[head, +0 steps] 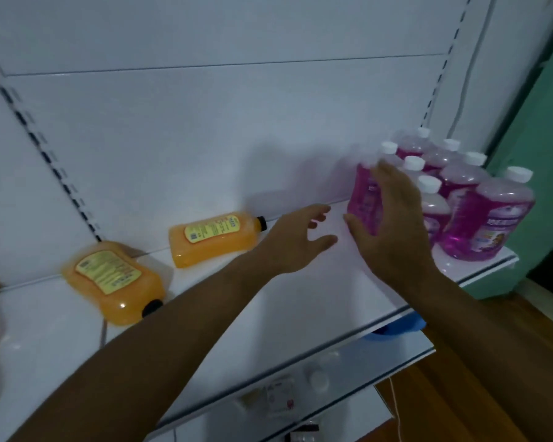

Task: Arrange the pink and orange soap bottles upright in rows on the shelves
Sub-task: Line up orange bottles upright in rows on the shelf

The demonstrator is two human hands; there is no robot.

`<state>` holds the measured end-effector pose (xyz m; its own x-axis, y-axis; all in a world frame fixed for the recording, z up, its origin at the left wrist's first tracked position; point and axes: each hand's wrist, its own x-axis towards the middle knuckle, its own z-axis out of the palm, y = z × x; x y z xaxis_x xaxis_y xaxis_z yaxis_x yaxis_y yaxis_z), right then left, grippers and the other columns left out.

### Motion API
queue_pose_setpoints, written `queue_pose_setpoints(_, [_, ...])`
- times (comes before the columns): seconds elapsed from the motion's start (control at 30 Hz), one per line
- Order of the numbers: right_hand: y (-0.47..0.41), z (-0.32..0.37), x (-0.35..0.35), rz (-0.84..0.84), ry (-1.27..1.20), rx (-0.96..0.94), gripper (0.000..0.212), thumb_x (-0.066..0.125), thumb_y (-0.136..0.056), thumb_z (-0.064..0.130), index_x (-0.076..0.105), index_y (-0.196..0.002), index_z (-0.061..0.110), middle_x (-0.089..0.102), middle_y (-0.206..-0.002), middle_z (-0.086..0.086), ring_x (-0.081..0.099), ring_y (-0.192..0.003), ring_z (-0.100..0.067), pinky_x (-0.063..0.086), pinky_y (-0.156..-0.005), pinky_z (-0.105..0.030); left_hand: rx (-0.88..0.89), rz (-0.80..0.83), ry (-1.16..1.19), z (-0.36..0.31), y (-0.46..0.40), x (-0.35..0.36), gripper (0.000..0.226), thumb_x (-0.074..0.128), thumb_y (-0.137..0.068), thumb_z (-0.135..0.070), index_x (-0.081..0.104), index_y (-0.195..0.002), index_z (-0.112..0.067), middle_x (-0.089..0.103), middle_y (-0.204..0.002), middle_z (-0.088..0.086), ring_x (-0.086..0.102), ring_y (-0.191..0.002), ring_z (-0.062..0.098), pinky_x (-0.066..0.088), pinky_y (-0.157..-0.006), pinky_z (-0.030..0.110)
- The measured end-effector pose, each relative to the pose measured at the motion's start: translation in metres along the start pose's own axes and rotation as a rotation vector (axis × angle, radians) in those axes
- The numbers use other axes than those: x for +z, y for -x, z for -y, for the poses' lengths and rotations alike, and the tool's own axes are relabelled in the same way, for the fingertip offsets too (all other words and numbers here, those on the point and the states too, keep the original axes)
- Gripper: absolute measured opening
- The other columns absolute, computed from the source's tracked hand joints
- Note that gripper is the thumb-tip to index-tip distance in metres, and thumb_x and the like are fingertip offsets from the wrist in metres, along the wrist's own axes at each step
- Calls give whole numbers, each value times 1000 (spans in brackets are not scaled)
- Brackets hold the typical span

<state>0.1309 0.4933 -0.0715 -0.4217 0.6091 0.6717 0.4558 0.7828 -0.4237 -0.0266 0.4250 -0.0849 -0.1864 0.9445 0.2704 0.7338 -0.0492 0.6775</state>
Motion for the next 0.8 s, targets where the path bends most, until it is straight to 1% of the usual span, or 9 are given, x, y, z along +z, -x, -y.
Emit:
queue_pose_setpoints(0.13, [-1, 45, 47, 166, -102, -20, 66, 68, -88, 26, 38, -144, 9, 38, -151, -8, 29, -141, -23, 17, -112, -25, -87, -81, -104, 34, 37, -53, 54, 68, -87, -31, 50, -136, -16, 61, -125, 1, 59, -110, 14, 46, -96, 28])
queue_pose_setpoints(0.2, [-1, 68, 70, 262, -164, -20, 62, 66, -89, 28, 40, -143, 11, 39, -150, -6, 31, -140, -20, 18, -109, -23, -143, -135, -147, 50, 59, -81, 51, 68, -87, -32, 52, -133, -18, 62, -122, 0, 59, -109, 14, 45, -95, 26])
queue_pose_setpoints(0.37, [1, 124, 123, 499, -224, -8, 55, 69, -84, 30, 48, -133, 14, 49, -136, -5, 46, -124, -24, 43, -101, -40, -260, -198, -259, 83, 118, -147, 45, 64, -90, -29, 52, -132, -16, 60, -124, 1, 55, -114, 14, 38, -90, 17])
queue_pose_setpoints(0.47, [4, 149, 150, 599, -171, -58, 49, 58, -78, 42, 53, -119, 15, 54, -121, -6, 52, -113, -28, 47, -92, -40, -342, -208, -328, 101, 150, -176, 44, 61, -90, -15, 52, -133, -15, 57, -133, 2, 52, -121, 17, 33, -93, 14])
queue_pose_setpoints(0.5, [5, 154, 159, 619, -159, -84, 49, 56, -79, 42, 52, -119, 15, 54, -122, -6, 51, -115, -29, 46, -94, -40, -375, -187, -355, 108, 160, -184, 48, 60, -89, -9, 51, -135, -15, 54, -136, 2, 49, -125, 18, 32, -95, 15])
queue_pose_setpoints(0.57, [10, 164, 172, 669, -136, -145, 56, 64, -84, 29, 45, -136, 16, 46, -140, -7, 40, -132, -29, 36, -107, -41, -410, -113, -439, 119, 176, -196, 58, 61, -86, -6, 45, -140, -21, 48, -143, 1, 43, -132, 21, 33, -104, 25])
queue_pose_setpoints(0.67, [14, 173, 184, 745, -53, -315, 71, 63, -88, 19, 28, -150, 19, 27, -156, -4, 16, -146, -22, 16, -120, -41, -430, 76, -638, 130, 192, -201, 75, 67, -86, -14, 28, -149, -26, 32, -154, 0, 26, -143, 24, 25, -113, 38])
queue_pose_setpoints(0.73, [16, 177, 188, 776, -28, -451, 68, 61, -89, 18, 29, -150, 20, 31, -155, -4, 17, -146, -24, 12, -119, -42, -402, 151, -763, 137, 199, -199, 86, 70, -85, -23, 16, -152, -28, 17, -160, -1, 13, -147, 25, 20, -116, 45])
queue_pose_setpoints(0.8, [20, 178, 191, 768, -12, -582, 65, 61, -90, 21, 32, -149, 19, 40, -149, -5, 25, -143, -29, 13, -117, -46, -351, 139, -816, 145, 202, -196, 89, 70, -84, -34, 12, -152, -30, 13, -160, -2, 9, -147, 26, 22, -115, 49])
